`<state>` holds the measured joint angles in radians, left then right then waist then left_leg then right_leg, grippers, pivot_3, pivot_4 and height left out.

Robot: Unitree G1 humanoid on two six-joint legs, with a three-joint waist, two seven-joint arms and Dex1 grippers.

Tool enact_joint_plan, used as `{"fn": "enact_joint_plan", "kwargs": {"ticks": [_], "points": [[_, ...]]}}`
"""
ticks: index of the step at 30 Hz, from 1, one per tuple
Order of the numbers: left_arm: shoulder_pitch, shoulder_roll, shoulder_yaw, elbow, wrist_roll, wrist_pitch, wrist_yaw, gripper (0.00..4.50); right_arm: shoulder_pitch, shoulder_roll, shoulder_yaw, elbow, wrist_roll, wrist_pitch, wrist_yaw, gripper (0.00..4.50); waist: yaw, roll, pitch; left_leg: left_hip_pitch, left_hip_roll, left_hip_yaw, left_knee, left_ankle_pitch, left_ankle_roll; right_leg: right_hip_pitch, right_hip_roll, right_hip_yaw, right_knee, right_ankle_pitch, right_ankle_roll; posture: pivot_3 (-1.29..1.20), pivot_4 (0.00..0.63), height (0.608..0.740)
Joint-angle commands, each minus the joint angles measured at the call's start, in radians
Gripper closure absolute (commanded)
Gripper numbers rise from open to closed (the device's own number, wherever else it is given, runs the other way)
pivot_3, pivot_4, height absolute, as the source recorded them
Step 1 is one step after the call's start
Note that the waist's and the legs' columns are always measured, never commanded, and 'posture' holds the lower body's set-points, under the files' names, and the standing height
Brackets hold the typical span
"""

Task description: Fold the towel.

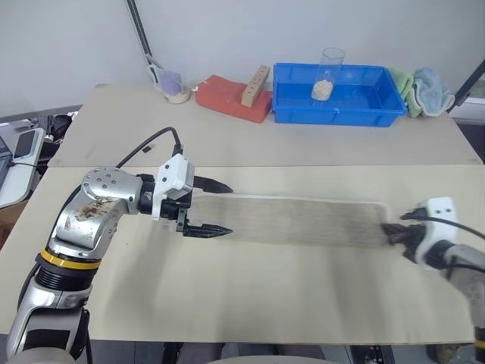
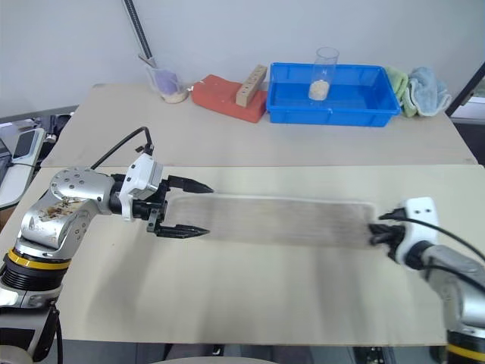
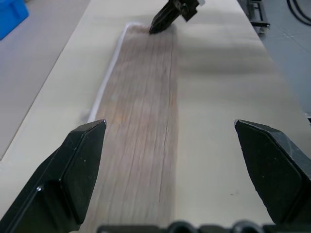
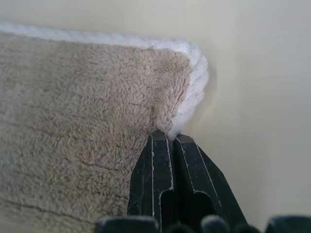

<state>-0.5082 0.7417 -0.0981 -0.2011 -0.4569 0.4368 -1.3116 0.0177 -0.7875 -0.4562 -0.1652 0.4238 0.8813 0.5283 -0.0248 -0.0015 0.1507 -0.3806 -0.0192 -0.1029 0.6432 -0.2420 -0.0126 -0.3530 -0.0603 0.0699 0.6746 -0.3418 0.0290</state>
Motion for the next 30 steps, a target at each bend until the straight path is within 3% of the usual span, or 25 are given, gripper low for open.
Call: {"fn": "enact_joint_plan", "kwargs": {"ticks": [1,5,9,13,16,26,30], "points": [[-0.018,-0.002,0.024,-0.015,-0.013,-0.017,0.013,0.00,-0.033,-0.093,-0.065,0.056,-0.008,-0.055,0.065,4.48,0.000,0.000,0.000,0.000,0.000,0.000,0.000,0.000,0.000,0.000,0.000,0.000,0.000,0.000,0.000,0.00,0.150,0.740],[-0.021,-0.003,0.022,-0.010,-0.010,-0.023,0.019,0.00,-0.040,-0.186,-0.068,0.090,-0.011,-0.077,0.137,4.48,-0.009,0.000,0.000,0.000,0.001,0.001,0.000,0.000,0.000,0.000,0.001,0.000,0.000,0.000,0.000,0.00,0.150,0.740],[-0.015,0.002,0.027,-0.013,-0.009,-0.028,0.025,0.00,-0.104,-0.190,-0.054,-0.076,0.120,0.084,0.163,4.48,-0.020,0.000,0.000,-0.001,0.001,0.001,0.000,0.000,0.000,0.000,0.001,0.000,0.000,0.000,0.000,0.00,0.150,0.740],[-0.006,0.019,0.037,-0.022,-0.014,-0.027,0.024,0.00,-0.202,-0.089,-0.048,-0.263,0.282,0.314,0.063,4.48,-0.021,0.000,0.000,-0.002,0.002,0.001,0.000,0.000,0.000,0.000,0.002,0.001,0.000,0.000,0.000,0.00,0.150,0.740],[0.000,0.027,0.043,-0.034,-0.020,-0.022,0.028,0.00,-0.223,0.006,-0.004,-0.365,0.322,0.384,-0.018,4.48,-0.010,0.000,0.000,-0.003,0.002,-0.002,0.000,0.000,0.000,0.000,0.002,-0.001,0.000,0.000,0.000,0.00,0.150,0.740],[0.024,0.030,0.049,-0.050,-0.025,-0.012,0.073,0.00,-0.246,0.233,0.201,-0.351,0.251,0.355,-0.186,4.48,0.000,0.000,0.000,-0.002,0.001,-0.003,-0.001,0.000,0.000,-0.002,0.002,0.000,0.000,0.000,0.000,0.00,0.150,0.740],[0.048,0.028,0.054,-0.064,-0.026,-0.005,0.107,0.00,-0.250,0.256,0.216,-0.343,0.223,0.321,-0.205,3.11,-0.007,0.000,0.000,-0.002,0.001,-0.003,-0.001,0.000,0.000,-0.002,0.001,0.000,0.000,0.000,0.000,0.00,0.150,0.740]]}}
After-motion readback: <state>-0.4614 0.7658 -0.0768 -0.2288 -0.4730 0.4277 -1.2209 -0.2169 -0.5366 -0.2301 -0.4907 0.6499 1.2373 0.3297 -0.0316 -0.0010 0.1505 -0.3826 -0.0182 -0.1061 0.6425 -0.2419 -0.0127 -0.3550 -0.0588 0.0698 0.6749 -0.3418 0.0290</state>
